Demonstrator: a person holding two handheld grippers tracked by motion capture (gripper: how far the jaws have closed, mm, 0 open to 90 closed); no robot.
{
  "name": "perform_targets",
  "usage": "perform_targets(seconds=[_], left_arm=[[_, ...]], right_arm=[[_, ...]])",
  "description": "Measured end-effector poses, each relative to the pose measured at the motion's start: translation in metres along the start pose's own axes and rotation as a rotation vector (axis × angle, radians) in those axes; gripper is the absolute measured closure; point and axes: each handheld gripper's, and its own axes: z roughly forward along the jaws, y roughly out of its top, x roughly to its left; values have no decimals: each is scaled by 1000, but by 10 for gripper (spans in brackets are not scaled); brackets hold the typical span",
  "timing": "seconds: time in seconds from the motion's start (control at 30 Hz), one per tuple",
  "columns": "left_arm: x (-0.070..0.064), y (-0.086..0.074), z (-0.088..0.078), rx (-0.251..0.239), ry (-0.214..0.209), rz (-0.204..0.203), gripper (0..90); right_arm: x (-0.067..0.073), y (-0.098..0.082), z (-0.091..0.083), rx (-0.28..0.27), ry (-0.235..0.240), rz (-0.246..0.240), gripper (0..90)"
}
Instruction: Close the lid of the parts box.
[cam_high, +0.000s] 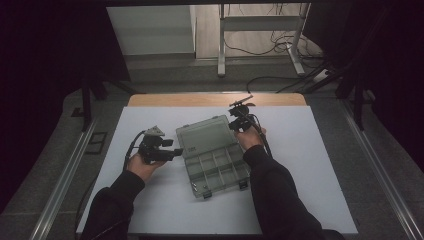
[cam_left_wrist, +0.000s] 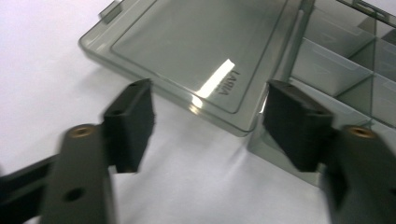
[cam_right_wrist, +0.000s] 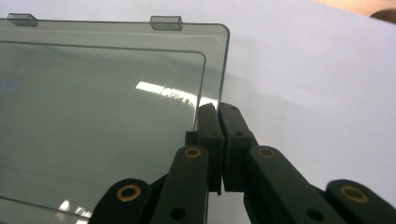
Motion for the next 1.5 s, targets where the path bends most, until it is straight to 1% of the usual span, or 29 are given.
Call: perform_targets(seconds=[0.07,0.13,0.17,0.27,0.37,0.4,0.47,0.57,0.7,0.83,0.93,1.1,1.23,1.37,1.5], left_arm=[[2,-1,-1,-11,10,-21,497],[5,-2,0,-11,14,-36,579],[6,-3,0,-3,21,-31,629],[8,-4,4,15,30,-42,762],[9,-5,9,40,36,-43,861],[10,-5,11,50,40,-37,884],[10,-5,15,65,42,-38,895],[12,-5,21,85,35,-33,896],[13,-5,28,98,40,-27,896],[16,-3,34,111,29,-35,896],[17,-2,38,111,24,-41,896],[21,0,43,96,1,-72,896],[25,2,45,90,-10,-84,896],[27,4,48,68,-19,-108,896],[29,7,50,67,-20,-104,895]], right_arm=[[-1,-1,-3,-14,4,-1,876],[-2,-2,-5,-23,7,-4,875],[-2,-3,-5,-25,9,-5,875],[-3,-4,-9,-43,16,-10,874],[-3,-4,-11,-54,20,-10,874],[-3,-4,-11,-56,21,-10,874],[-3,-4,-12,-60,23,-8,874],[-4,-5,-12,-64,28,-5,874],[-5,-5,-11,-68,32,1,875],[-5,-6,-10,-71,39,9,875],[-5,-6,-10,-74,40,11,875],[-6,-6,-11,-78,48,14,875],[-6,-6,-11,-81,50,15,875],[-6,-6,-11,-84,51,18,875],[-6,-7,-11,-88,50,17,875]])
